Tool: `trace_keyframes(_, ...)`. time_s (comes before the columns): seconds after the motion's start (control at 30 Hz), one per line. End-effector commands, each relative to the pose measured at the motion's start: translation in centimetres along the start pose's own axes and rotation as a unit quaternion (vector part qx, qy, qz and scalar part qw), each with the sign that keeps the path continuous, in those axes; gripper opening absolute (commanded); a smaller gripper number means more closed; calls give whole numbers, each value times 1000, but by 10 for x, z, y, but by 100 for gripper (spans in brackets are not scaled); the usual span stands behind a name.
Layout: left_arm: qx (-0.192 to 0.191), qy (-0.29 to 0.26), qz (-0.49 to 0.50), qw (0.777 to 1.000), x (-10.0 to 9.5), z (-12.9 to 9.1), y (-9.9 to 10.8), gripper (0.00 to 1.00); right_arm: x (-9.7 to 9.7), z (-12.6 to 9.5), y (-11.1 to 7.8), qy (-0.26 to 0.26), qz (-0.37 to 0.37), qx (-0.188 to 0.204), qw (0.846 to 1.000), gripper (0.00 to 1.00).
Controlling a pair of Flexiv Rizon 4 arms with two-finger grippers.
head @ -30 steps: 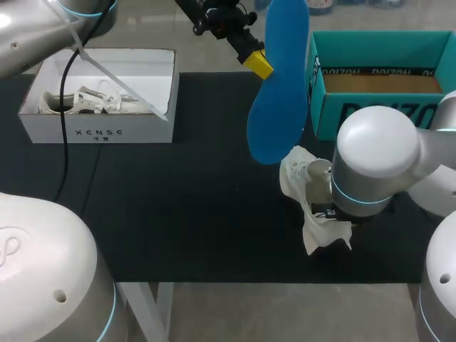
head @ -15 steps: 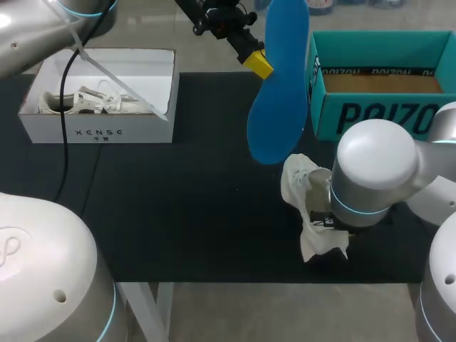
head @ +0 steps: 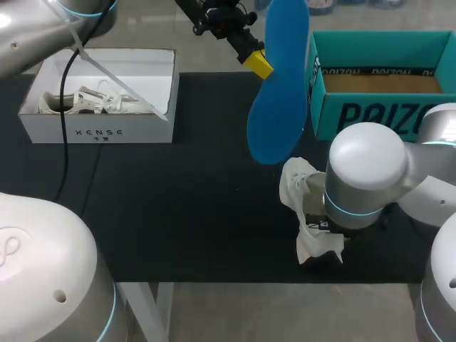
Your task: Take the shoe out of the shoebox, open the shoe tongue, remove and reinsert the insole, then place the shoe into the shoebox
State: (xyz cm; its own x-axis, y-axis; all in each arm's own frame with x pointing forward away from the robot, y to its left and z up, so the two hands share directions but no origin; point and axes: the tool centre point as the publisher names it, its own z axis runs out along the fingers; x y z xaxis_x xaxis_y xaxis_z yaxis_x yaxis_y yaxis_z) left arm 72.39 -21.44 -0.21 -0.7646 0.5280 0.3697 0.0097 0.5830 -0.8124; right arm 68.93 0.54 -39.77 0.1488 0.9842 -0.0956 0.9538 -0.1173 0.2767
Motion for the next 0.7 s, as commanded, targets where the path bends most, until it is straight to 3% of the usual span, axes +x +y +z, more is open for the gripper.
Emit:
trace_keyframes(0.03,0,0,0,1000,0,0,0,0,0,-2,-1,-2,4,-1,1000,100)
trace_keyframes(0.4,0,0,0,1000,0,0,0,0,-17,-41,9,2,-3,-34,999,100)
trace_keyframes(0.7,0,0,0,1000,0,0,0,0,-30,-68,28,67,3,-53,996,100)
